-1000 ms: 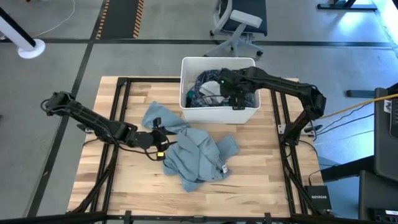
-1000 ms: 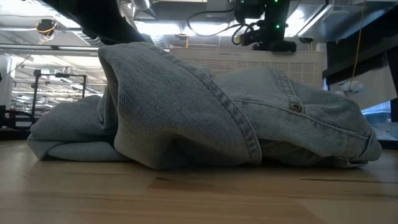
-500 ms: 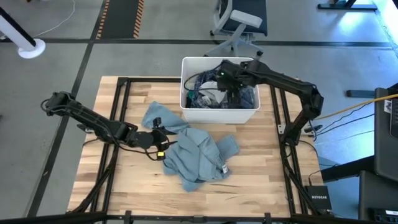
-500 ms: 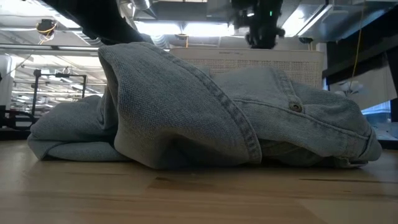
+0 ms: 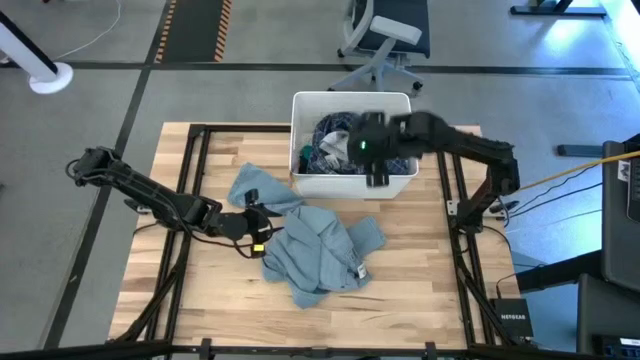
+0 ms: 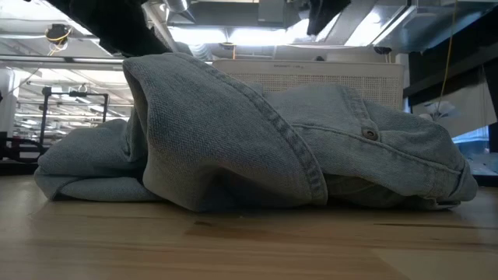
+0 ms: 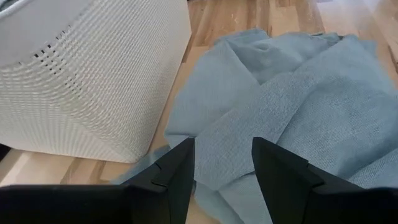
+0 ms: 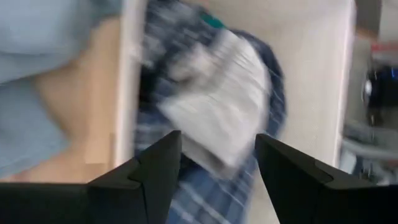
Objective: Sort clothes
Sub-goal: Put the blue pants into the white laundry bin
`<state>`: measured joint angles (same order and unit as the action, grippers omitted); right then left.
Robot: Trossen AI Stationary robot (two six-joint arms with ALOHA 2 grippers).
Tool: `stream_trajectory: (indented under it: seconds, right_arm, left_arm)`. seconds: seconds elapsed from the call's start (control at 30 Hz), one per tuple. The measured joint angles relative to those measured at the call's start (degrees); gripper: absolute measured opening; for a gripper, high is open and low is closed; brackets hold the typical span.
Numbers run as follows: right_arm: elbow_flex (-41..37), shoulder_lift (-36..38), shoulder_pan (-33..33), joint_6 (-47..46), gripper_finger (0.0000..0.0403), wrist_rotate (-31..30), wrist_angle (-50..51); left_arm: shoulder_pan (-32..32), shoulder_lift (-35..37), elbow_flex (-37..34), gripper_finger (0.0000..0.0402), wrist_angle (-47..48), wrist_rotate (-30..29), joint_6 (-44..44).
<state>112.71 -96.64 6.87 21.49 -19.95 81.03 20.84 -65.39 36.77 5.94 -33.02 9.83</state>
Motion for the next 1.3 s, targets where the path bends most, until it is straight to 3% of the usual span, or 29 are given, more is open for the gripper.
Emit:
stream_trajectory:
  seconds: [0.33,0.47,0.67,0.8,1.1,1.3]
  right_arm:
    - [-10.43,0.00,-20.82,-2.73,0.0225,-4.39,-2.57]
    - [-18.92,-0.02,-27.75,-3.73,0.0225,-4.68,-9.51]
    - [-34.60,-0.02,-35.71,-5.33,0.0225,-5.40,-28.81]
    - [-42.97,-0.02,-39.08,-9.46,0.0225,-6.13,-33.11]
    - [-52.22,-0.02,-42.27,-23.87,0.0225,-12.60,-24.57]
    - [-57.36,0.00,-42.27,-23.18,0.0225,-10.91,-35.81]
  left_arm:
    - [0.00,0.00,0.02,0.0155,8.79,0.02,6.73]
    - [0.00,-0.01,0.01,0.0155,8.63,0.00,6.77]
    - [0.00,0.00,0.01,0.0155,8.47,0.00,6.90]
    - [0.00,0.00,0.02,0.0155,8.47,0.00,6.93]
    - [-1.77,-0.02,0.02,0.0155,8.47,0.02,7.91]
    - [-2.97,-0.27,0.02,0.0155,8.50,0.87,9.03]
